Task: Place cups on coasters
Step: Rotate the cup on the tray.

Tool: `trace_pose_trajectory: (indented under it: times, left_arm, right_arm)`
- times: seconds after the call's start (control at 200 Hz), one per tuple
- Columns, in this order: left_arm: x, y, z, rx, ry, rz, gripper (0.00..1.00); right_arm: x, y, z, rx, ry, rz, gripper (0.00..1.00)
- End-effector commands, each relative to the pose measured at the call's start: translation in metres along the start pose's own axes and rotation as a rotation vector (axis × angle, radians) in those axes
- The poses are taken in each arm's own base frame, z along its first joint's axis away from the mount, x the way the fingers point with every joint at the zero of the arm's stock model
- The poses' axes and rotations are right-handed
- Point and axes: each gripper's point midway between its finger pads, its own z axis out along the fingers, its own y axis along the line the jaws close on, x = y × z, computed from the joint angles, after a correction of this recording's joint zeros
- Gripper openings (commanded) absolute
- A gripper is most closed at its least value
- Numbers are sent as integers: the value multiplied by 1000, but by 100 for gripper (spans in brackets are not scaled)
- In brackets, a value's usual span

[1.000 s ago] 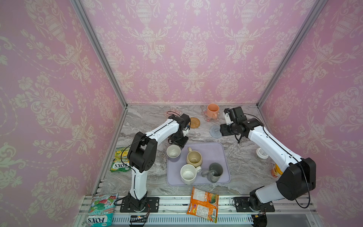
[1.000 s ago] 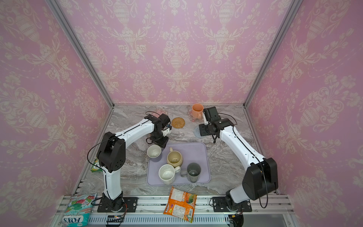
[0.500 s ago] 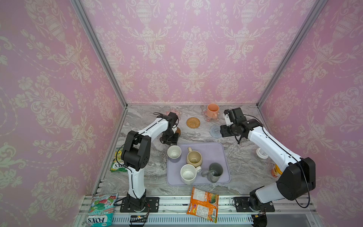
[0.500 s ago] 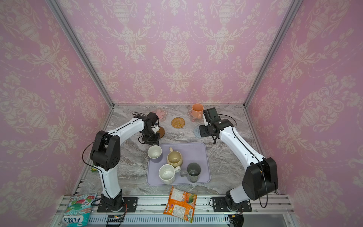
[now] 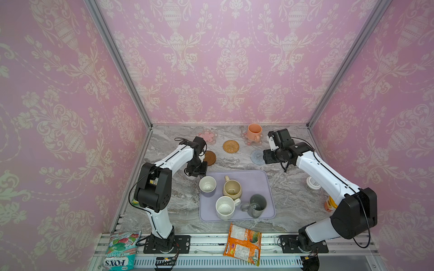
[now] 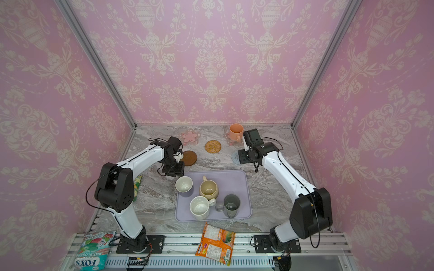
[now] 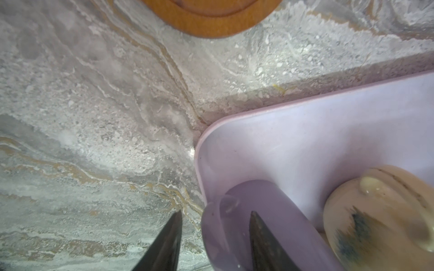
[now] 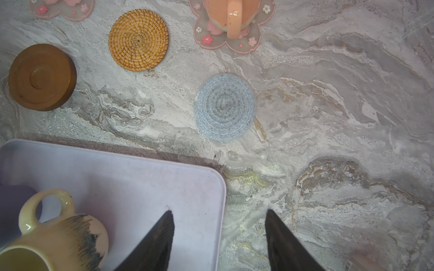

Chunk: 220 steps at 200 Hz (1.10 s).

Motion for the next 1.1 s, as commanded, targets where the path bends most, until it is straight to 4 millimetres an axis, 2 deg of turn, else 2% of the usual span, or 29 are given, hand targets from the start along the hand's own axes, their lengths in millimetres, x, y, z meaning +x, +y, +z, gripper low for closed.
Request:
trace_pose_trajectory:
  times: [0.0,0.205,0.57,0.836,1.096]
  left_arm:
    - [13,12,-6,-32,4,-35,49]
    - [29,24,-10,-43,1,-59,49]
    - [72,36,-8,-58,24,-93,50]
    - [81,18,-22,42,-30,-130,51]
    - [113,19,-7,-15,9,-156,52]
  right_arm:
    - [-1,7,-5,-24,-12,12,63]
    - [0,11,-9,-26,-18,0,64]
    - [4,23,-15,-40,-25,-22,64]
    - [7,28,-22,-50,-44,-37,64]
    - [8,31,-22,-70,-47,-64,64]
